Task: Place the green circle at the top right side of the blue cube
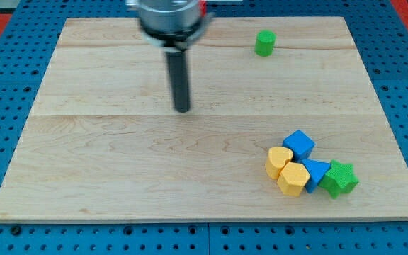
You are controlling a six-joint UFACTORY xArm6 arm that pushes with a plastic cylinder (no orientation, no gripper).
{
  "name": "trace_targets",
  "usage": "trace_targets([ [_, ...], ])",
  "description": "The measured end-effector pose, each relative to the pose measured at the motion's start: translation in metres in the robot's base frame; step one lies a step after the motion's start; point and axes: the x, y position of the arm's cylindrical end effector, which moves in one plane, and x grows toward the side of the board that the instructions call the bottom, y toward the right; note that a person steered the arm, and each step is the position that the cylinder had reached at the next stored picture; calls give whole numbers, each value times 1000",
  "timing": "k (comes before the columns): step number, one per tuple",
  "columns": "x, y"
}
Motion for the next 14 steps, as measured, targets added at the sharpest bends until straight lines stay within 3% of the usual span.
trace_targets([
  [1,-15,95],
  [2,-32,143],
  [3,-67,162],
  [4,-76,140],
  [5,-123,193],
  [6,-216,170],
  [7,-220,103],
  [9,-78,113],
  [11,-131,102],
  [12,-125,173],
  [13,-71,173],
  [14,-75,180],
])
